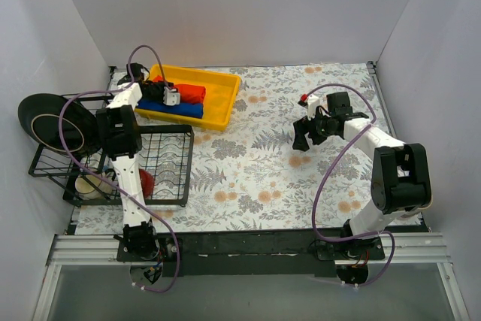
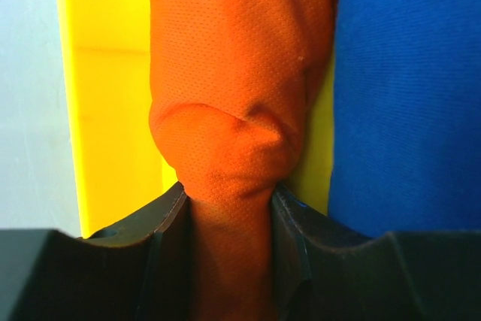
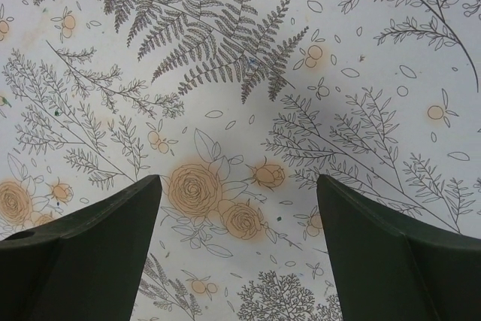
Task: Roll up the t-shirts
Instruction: Place the T-shirt in the bin.
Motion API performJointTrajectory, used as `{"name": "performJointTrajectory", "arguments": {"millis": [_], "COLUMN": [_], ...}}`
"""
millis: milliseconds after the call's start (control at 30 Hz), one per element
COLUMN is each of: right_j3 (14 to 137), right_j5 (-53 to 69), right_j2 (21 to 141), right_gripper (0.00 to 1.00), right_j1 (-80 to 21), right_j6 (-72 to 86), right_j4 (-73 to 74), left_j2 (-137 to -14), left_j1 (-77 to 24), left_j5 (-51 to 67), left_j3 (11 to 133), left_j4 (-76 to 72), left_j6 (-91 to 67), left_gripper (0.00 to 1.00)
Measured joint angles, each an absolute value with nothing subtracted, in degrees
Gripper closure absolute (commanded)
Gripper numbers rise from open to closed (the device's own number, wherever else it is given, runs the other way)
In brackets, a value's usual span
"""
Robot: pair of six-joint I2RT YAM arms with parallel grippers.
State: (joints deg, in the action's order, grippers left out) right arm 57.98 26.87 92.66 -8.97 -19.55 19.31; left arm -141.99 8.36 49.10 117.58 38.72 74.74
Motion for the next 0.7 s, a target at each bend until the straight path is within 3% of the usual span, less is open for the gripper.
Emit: {"name": "performJointTrajectory", "arguments": {"millis": [67,100,167,200,567,700], "right_j3": [58.3,58.48,58.98,59.46,68.31,69.21], "right_j5": [26.79,26.76,26.81,26.87,27.18,27.4], "right_j2": [92.68,92.73,92.95,93.21,95.83,96.62], "right_gripper": [0.09,0.09,0.09,0.09,0.08,0.08], "right_j1": [-8.97,-8.97,-8.97,-8.97,-8.97,-8.97], "right_j6": [-19.92,-20.12,-20.62,-20.93,-22.94,-22.76], "right_j4": [19.42,19.44,19.59,19.66,19.92,20.03], "left_j2": [-141.67,-141.43,-139.92,-138.32,-115.52,-113.47], "left_j1": [8.43,8.47,8.58,8.6,8.95,8.54], "left_j5": [48.97,48.86,48.62,48.58,49.6,51.07], "left_j3": [116.79,116.66,115.18,113.62,90.17,87.46], "left_j4": [36.14,34.87,32.53,31.59,31.86,32.23], "left_j6": [72.51,71.2,69.58,69.04,75.53,74.37], "left_gripper": [0.34,0.22,0.12,0.02,0.02,0.02]}}
